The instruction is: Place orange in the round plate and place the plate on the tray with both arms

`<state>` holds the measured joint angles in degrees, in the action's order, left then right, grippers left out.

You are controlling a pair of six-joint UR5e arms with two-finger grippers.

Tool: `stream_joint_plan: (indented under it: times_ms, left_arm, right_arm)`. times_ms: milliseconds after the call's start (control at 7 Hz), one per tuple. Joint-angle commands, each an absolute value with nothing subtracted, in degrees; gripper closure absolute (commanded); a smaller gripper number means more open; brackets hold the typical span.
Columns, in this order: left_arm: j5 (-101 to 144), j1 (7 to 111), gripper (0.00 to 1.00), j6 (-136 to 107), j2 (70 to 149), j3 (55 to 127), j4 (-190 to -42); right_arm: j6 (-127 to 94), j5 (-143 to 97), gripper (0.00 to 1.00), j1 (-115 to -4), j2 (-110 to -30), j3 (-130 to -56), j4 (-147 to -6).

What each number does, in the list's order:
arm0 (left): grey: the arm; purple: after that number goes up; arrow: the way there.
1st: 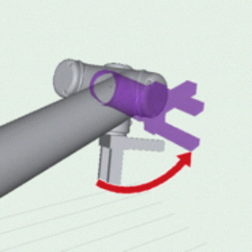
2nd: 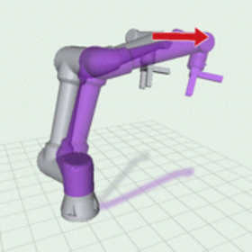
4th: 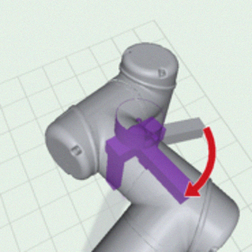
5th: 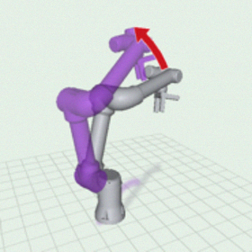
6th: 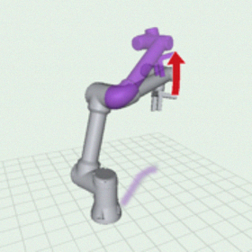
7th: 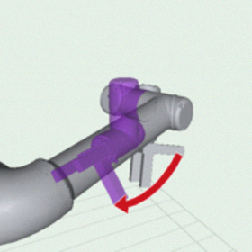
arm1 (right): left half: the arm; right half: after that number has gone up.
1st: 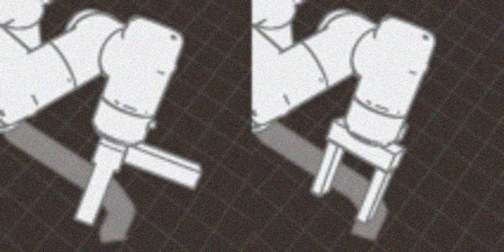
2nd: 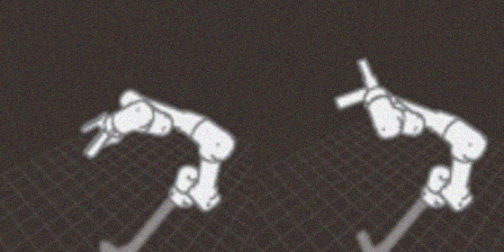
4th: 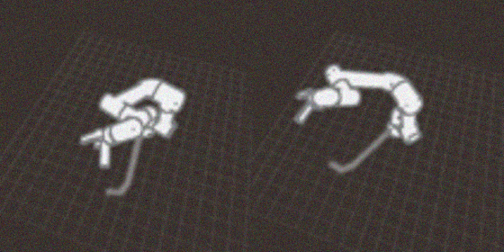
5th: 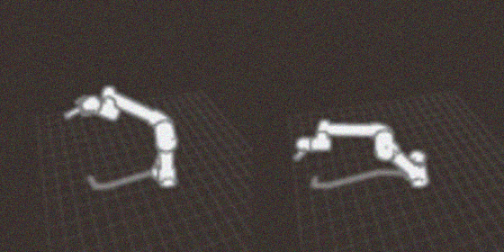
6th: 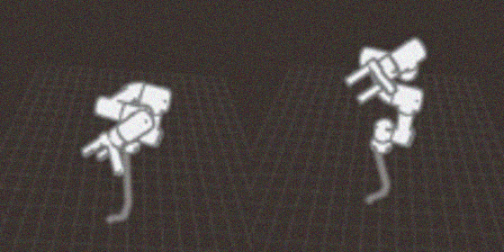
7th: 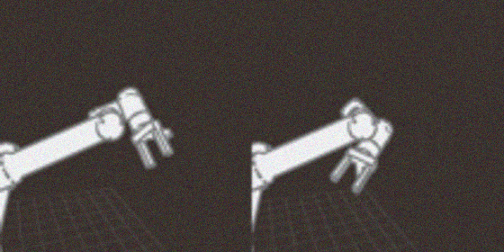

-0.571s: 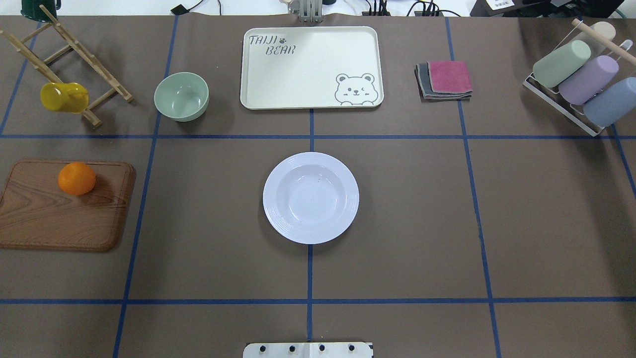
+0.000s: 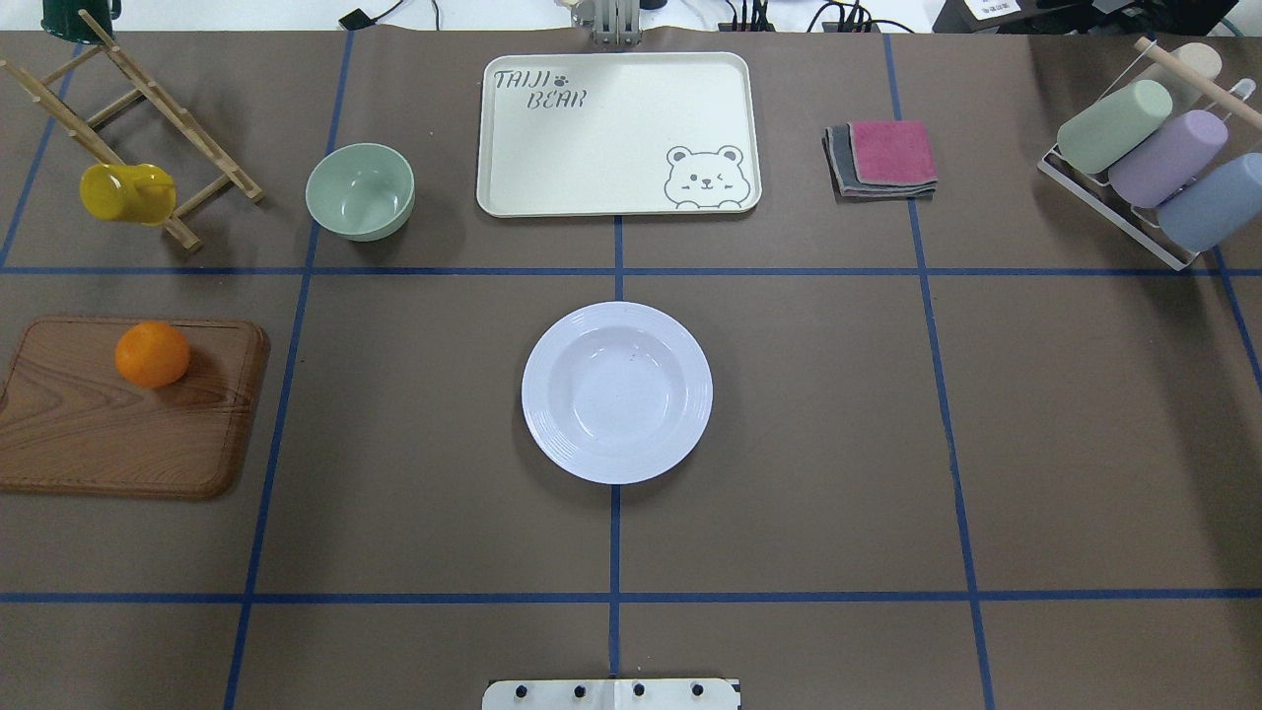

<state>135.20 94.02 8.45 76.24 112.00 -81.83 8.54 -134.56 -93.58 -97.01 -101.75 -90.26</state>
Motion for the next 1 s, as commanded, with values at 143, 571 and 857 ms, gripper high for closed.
stream_joint_plan:
  times_ms: [143,571,857]
  left_arm:
    - [135.78,94.04,0.01,8.61,80.13,110.33,-94.78]
    - [139.66,87.25,0.01,6.69,79.69,109.26,-108.02]
    - [138.44,78.36,0.01,-14.13,81.38,108.81,-112.9]
  right_arm:
    - [8.0,-134.56,0.0,-91.41,-95.81,-103.96,-90.35]
    - [4.94,-135.96,0.0,-89.83,-95.19,-106.34,-90.26]
    - [-3.64,-135.71,0.0,-86.16,-95.19,-109.4,-90.18]
